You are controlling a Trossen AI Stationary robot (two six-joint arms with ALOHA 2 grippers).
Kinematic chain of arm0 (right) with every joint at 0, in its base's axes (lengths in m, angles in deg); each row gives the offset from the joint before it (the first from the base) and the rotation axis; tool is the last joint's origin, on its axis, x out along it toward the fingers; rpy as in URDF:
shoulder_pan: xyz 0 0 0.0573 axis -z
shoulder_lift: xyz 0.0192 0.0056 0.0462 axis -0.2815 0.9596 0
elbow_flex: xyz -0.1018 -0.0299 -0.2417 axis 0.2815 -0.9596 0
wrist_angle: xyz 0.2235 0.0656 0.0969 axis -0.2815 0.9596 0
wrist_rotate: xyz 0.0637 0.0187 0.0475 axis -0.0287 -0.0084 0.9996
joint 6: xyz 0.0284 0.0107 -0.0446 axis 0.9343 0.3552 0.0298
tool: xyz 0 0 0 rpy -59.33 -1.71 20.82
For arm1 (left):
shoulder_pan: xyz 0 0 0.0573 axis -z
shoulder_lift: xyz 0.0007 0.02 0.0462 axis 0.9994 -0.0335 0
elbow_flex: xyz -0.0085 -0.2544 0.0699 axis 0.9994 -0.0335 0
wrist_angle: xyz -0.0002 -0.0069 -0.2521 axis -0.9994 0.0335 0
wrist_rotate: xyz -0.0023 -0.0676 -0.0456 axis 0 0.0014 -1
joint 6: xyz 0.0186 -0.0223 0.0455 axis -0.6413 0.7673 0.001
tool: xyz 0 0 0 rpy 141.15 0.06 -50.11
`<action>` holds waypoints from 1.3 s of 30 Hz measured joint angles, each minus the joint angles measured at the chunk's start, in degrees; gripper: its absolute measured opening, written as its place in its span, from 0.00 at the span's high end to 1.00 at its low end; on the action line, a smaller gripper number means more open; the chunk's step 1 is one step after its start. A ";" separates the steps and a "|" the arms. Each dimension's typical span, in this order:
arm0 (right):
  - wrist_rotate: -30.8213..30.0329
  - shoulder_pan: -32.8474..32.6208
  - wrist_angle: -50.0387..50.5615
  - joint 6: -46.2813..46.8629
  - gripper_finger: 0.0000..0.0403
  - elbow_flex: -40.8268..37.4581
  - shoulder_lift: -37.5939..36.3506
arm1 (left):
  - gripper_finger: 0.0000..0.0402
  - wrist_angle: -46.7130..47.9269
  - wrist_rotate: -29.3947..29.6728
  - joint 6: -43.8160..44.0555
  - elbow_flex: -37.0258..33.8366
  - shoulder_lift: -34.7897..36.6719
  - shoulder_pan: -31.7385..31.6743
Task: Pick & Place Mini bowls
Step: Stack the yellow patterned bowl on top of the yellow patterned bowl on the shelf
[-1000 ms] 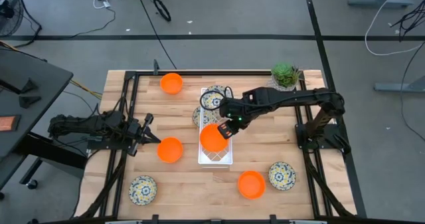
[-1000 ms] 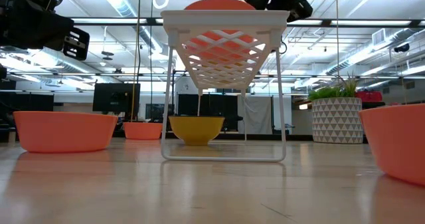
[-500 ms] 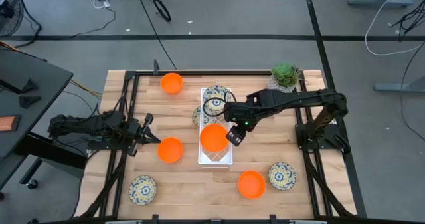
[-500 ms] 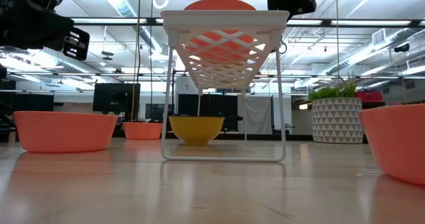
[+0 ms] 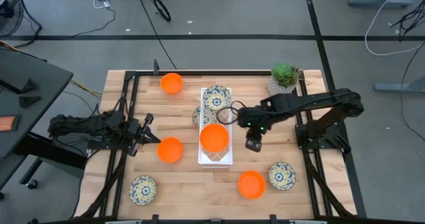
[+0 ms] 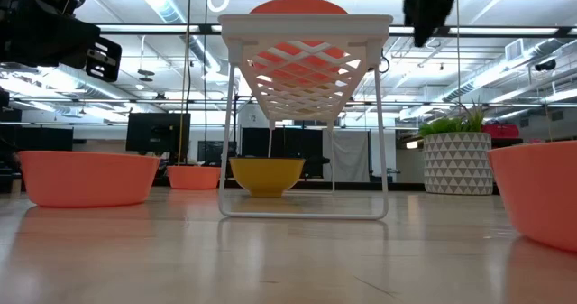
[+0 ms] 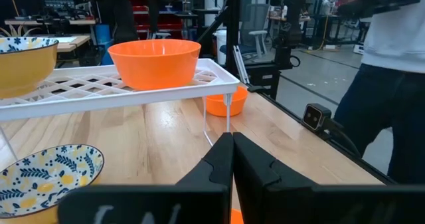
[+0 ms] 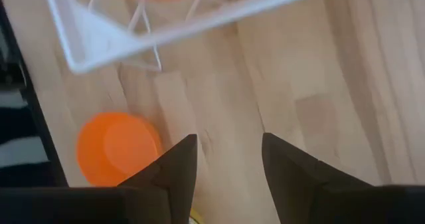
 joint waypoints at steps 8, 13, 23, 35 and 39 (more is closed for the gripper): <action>0.17 -3.21 -2.70 -10.73 0.57 -11.13 -10.52 | 0.97 -0.01 0.00 0.00 0.00 0.00 0.01; 3.29 -5.21 -2.59 -18.77 0.57 -15.27 -15.83 | 0.97 0.00 0.00 0.00 0.00 0.00 0.02; 6.03 -10.38 -0.98 -33.46 0.57 -17.77 -21.28 | 0.97 0.02 0.00 0.00 -0.04 0.00 0.00; 6.04 -17.42 2.78 -20.17 0.57 -17.79 -21.21 | 0.97 0.00 0.00 0.00 -0.04 0.00 0.00; 6.16 -17.91 2.97 -5.64 0.57 -18.21 -20.86 | 0.97 0.00 0.00 0.00 -0.04 0.00 0.00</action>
